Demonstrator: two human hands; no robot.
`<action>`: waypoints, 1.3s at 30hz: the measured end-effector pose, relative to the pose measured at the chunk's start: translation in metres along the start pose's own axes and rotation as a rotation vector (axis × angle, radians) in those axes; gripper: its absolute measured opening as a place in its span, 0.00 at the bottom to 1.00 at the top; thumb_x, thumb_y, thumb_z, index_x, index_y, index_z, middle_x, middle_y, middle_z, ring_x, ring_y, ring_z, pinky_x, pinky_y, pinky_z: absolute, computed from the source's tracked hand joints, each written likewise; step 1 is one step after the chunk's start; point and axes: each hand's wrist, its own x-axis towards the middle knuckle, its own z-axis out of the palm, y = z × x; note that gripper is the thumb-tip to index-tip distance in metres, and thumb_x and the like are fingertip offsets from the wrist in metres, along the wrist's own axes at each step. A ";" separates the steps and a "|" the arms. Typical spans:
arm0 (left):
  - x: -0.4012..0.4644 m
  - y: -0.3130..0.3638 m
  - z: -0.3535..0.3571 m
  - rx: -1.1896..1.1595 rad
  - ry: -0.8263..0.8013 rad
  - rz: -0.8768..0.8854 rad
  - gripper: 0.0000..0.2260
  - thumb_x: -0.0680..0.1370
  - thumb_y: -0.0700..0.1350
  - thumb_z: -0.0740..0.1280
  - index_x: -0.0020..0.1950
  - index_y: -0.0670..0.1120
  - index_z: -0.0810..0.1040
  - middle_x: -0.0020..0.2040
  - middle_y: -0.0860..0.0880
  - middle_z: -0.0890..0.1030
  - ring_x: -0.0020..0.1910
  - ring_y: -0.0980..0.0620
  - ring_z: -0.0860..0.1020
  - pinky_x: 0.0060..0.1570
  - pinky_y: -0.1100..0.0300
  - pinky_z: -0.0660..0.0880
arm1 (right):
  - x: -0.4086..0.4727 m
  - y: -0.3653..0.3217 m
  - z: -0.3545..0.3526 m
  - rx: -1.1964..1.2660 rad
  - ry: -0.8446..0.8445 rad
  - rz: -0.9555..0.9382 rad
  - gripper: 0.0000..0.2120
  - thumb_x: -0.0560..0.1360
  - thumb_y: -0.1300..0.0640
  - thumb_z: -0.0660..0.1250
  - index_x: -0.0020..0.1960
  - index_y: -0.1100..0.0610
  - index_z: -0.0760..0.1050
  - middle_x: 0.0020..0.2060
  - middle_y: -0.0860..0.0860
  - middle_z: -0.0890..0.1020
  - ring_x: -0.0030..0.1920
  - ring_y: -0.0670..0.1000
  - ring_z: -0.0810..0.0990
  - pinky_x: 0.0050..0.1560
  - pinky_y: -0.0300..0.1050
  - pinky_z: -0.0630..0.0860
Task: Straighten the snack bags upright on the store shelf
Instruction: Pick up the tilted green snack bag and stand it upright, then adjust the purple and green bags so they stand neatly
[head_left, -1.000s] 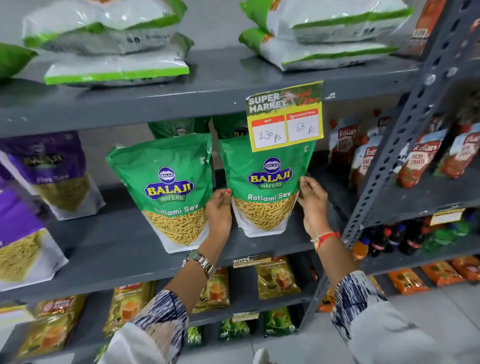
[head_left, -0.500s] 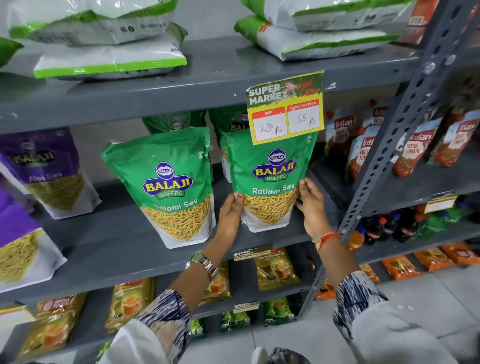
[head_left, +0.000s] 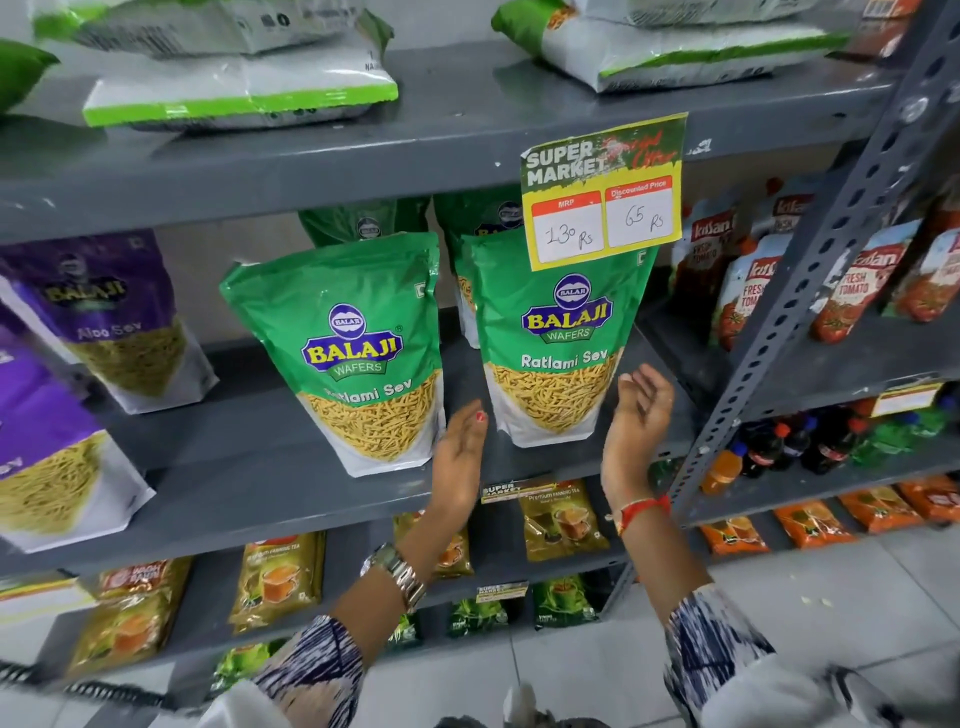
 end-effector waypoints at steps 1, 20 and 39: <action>-0.009 -0.005 -0.009 -0.051 0.073 0.022 0.12 0.80 0.46 0.57 0.59 0.47 0.76 0.54 0.51 0.79 0.51 0.60 0.76 0.53 0.64 0.75 | -0.013 0.001 0.001 -0.007 0.040 -0.056 0.14 0.77 0.61 0.62 0.61 0.64 0.70 0.54 0.58 0.77 0.54 0.50 0.77 0.55 0.33 0.74; 0.030 -0.004 -0.137 -0.303 0.315 -0.165 0.24 0.78 0.58 0.53 0.69 0.47 0.68 0.67 0.45 0.74 0.64 0.48 0.74 0.65 0.51 0.70 | -0.108 0.020 0.111 -0.185 -0.770 0.264 0.28 0.78 0.48 0.59 0.74 0.56 0.56 0.72 0.56 0.66 0.72 0.54 0.66 0.72 0.49 0.64; 0.029 -0.019 -0.125 -0.241 0.305 -0.051 0.20 0.80 0.53 0.53 0.70 0.48 0.65 0.69 0.47 0.71 0.66 0.49 0.71 0.67 0.49 0.67 | -0.124 0.027 0.096 -0.108 -0.497 0.218 0.33 0.75 0.51 0.66 0.74 0.56 0.55 0.73 0.56 0.63 0.73 0.52 0.63 0.73 0.53 0.64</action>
